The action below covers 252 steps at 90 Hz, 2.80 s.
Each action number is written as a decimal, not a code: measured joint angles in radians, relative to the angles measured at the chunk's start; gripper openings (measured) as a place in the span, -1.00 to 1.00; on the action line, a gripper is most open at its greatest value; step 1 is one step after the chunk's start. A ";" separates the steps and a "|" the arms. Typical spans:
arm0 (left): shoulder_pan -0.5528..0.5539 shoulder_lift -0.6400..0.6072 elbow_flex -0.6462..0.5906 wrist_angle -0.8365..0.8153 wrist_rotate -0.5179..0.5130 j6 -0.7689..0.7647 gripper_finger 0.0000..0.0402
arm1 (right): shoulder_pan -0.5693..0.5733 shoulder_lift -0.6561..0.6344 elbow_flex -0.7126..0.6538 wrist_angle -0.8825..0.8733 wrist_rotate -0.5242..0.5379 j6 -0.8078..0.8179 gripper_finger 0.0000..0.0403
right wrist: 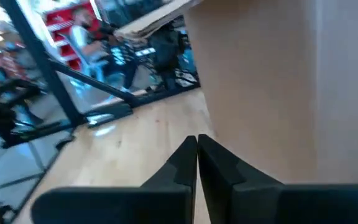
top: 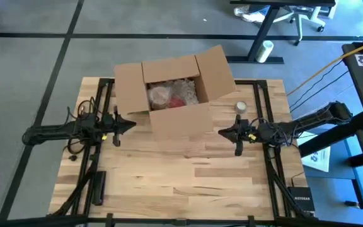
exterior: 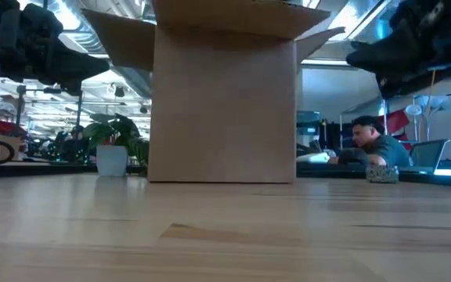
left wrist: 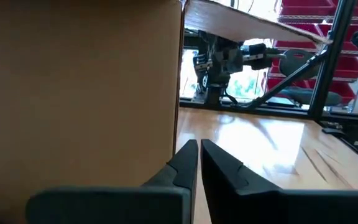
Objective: Wrap mug
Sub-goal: Return to Home Position
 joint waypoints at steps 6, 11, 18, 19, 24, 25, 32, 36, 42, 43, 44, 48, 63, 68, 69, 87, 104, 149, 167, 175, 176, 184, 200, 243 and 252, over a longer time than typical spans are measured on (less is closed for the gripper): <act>0.000 0.000 0.000 0.000 0.000 0.000 -0.99 | -0.037 -0.018 -0.044 0.078 -0.042 0.000 -1.00; 0.000 0.000 0.000 0.000 0.000 0.000 -0.99 | -0.074 -0.030 -0.070 0.110 -0.082 0.002 -1.00; 0.000 0.000 0.000 0.000 0.000 0.000 -0.99 | -0.127 -0.038 -0.070 0.093 -0.150 0.005 -1.00; 0.000 0.000 0.000 0.000 0.000 0.000 -0.99 | -0.135 -0.038 -0.070 0.095 -0.159 0.005 -1.00; 0.000 0.000 0.000 0.000 0.000 0.000 -0.99 | -0.178 -0.038 -0.070 0.096 -0.213 -0.001 -1.00; 0.000 0.000 0.000 0.000 0.000 0.000 -0.99 | -0.187 -0.038 -0.070 0.095 -0.223 -0.002 -1.00; 0.000 0.000 0.000 0.000 0.000 0.000 -0.99 | -0.250 -0.038 -0.070 0.095 -0.275 -0.008 -1.00; 0.000 0.000 0.000 0.000 0.000 0.000 -0.99 | -0.283 -0.038 -0.070 0.095 -0.302 -0.010 -1.00; 0.000 0.000 0.000 0.000 0.000 0.000 -0.99 | -0.330 -0.038 -0.070 0.100 -0.332 -0.019 -1.00; 0.000 0.000 0.000 0.000 0.000 0.000 -0.99 | -0.337 -0.038 -0.070 0.100 -0.337 -0.020 -1.00; 0.000 0.000 0.000 0.000 0.000 0.000 -0.99 | -0.343 -0.038 -0.070 0.100 -0.341 -0.021 -1.00; 0.000 0.000 0.000 0.000 0.000 0.000 -0.99 | -0.369 -0.039 -0.070 0.103 -0.358 -0.023 -1.00; 0.000 0.000 0.000 0.000 0.000 0.000 -0.99 | -0.433 -0.083 -0.070 0.086 -0.413 -0.020 -1.00; 0.000 0.000 0.000 0.000 0.000 0.000 -0.99 | -0.444 -0.113 -0.070 0.051 -0.423 -0.008 -1.00; 0.000 0.000 0.000 0.000 0.000 0.000 -0.99 | -0.445 -0.120 -0.070 0.044 -0.426 -0.007 -1.00; 0.000 0.000 0.000 0.000 0.000 0.000 -0.99 | -0.443 -0.314 -0.070 -0.187 -0.394 0.008 -1.00; 0.000 0.000 0.000 0.000 0.000 0.000 -0.99 | -0.443 -0.552 -0.070 -0.383 -0.362 0.018 -1.00; 0.000 0.001 0.000 0.000 0.000 0.000 -0.99 | -0.443 -0.650 -0.070 -0.517 -0.224 -0.013 -1.00; 0.000 0.001 0.000 0.000 0.000 0.000 -0.99 | -0.443 -0.650 -0.070 -0.522 -0.258 -0.017 -1.00; 0.000 0.001 0.000 0.000 0.000 0.000 -0.99 | -0.443 -0.650 -0.070 -0.528 -0.285 -0.031 -0.99; 0.000 0.001 0.000 0.000 0.000 0.000 -0.99 | -0.442 -0.650 -0.070 -0.528 -0.285 -0.031 -0.99; 0.000 0.001 0.000 0.000 0.000 0.000 -0.99 | -0.443 -0.650 -0.070 -0.528 -0.286 -0.031 -0.99; 0.000 0.001 0.000 0.000 0.000 0.000 -0.99 | -0.443 -0.650 -0.070 -0.528 -0.286 -0.031 -0.99; 0.000 0.001 0.000 0.000 0.000 0.000 -0.99 | -0.443 -0.650 -0.070 -0.529 -0.286 -0.032 -1.00; 0.000 0.001 0.000 0.000 0.000 0.000 -0.99 | -0.443 -0.650 -0.070 -0.529 -0.286 -0.032 -1.00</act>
